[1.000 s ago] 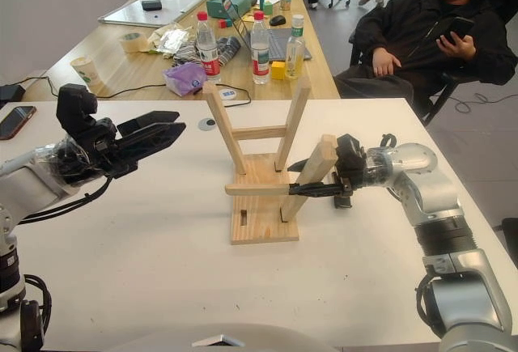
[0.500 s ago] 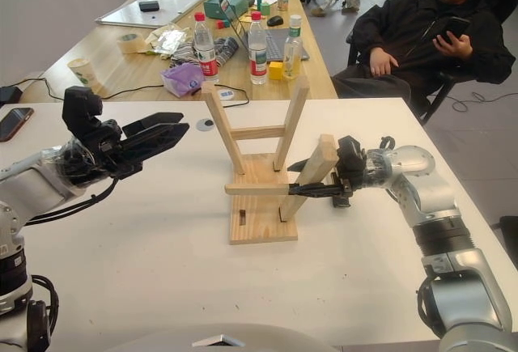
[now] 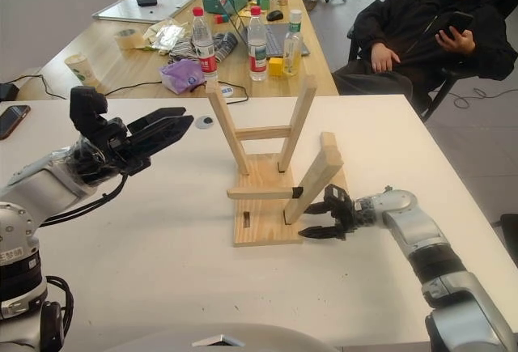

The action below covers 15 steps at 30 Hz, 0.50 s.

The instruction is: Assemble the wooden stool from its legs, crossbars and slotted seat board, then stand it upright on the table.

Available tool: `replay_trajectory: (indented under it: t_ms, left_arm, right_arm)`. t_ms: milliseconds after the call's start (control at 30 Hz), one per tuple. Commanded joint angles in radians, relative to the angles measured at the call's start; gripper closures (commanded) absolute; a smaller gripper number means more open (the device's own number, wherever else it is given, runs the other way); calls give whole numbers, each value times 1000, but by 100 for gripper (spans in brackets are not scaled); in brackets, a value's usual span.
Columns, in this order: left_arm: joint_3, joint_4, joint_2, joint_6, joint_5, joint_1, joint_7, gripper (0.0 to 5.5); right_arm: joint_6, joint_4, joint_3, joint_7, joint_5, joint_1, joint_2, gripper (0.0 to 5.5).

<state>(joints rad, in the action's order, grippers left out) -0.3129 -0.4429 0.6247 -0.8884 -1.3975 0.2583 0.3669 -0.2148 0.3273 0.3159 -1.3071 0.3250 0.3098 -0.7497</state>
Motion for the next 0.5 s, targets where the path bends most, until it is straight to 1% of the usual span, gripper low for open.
replay_trajectory:
  t_ms: [33, 133, 233, 267, 300, 367, 433, 500]
  left_arm:
    - [-62, -22, 22, 19, -21, -44, -20, 211]
    - [-98, -35, 25, 30, -33, -81, -25, 211]
    - [-97, -42, 11, 45, -26, -94, -38, 211]
    - [-91, -45, 6, 51, -22, -96, -44, 211]
    - [-85, -48, 2, 55, -20, -97, -49, 211]
    - [-71, -50, -10, 63, -16, -98, -69, 211]
    - [-60, -50, -29, 78, -6, -101, -101, 211]
    - [-62, -58, -49, 98, -8, -107, -135, 211]
  right_arm:
    - [-118, -108, -82, 21, -31, 10, -128, 220]
    - [-291, -128, -189, -1, 39, 75, -207, 220]
    - [-406, -57, -237, 18, 58, 145, -204, 220]
    - [-418, -42, -240, 63, 36, 155, -187, 220]
    - [-442, -48, -246, 112, 27, 152, -167, 203]
    - [-556, -97, -312, 247, 73, 123, -91, 174]
    - [-619, -155, -393, 431, 77, 56, 5, 140]
    - [-670, -235, -465, 596, 80, -9, 101, 124]
